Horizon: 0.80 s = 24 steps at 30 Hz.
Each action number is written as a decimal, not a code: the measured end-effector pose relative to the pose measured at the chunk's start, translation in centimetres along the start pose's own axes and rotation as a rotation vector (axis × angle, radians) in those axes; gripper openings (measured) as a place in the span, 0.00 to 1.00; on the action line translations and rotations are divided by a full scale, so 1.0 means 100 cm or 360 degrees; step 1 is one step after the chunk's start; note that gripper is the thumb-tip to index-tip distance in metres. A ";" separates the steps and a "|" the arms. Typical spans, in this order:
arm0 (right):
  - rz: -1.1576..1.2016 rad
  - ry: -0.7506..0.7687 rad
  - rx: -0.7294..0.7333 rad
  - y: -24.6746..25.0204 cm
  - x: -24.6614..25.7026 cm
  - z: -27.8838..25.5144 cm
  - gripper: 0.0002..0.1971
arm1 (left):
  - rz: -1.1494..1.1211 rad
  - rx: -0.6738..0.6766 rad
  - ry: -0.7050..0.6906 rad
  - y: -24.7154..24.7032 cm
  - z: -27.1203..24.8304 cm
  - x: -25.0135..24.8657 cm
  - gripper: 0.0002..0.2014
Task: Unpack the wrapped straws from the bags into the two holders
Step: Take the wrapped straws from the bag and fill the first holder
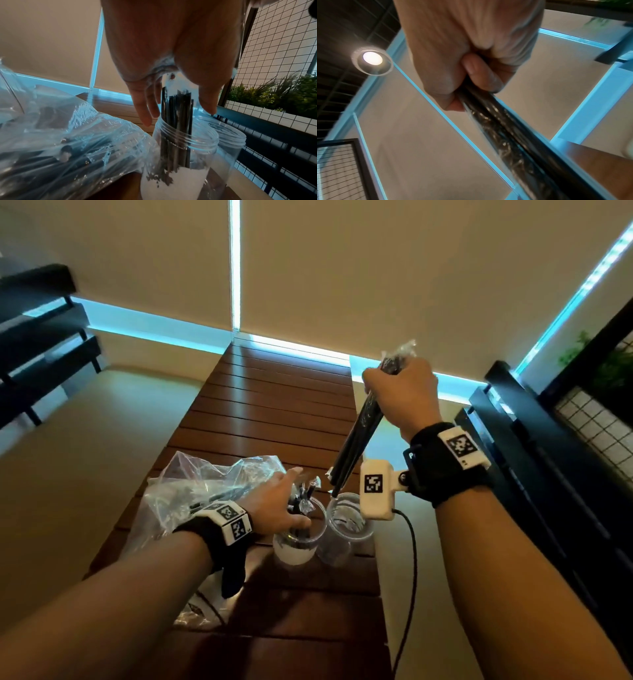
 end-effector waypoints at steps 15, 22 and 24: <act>-0.0158 0.0062 0.0535 -0.116 -0.103 -0.076 0.05 | -0.0083 -0.0023 0.0020 0.001 0.008 0.004 0.49; -0.0246 0.0261 0.0714 -0.145 -0.130 -0.107 0.13 | -0.0151 -0.0091 0.0002 0.000 0.005 0.006 0.52; -0.0282 0.0277 0.0644 -0.137 -0.123 -0.105 0.21 | -0.0126 -0.0113 0.0024 -0.002 0.003 0.011 0.53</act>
Point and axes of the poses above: each hand's wrist, its own z-axis towards the middle knuckle, its own y-axis out of the back of the hand, x = y × z, the point moved 6 cm from there along z, towards the middle knuckle, and after that the axes turned 2 degrees about -z, right-handed, at the moved point
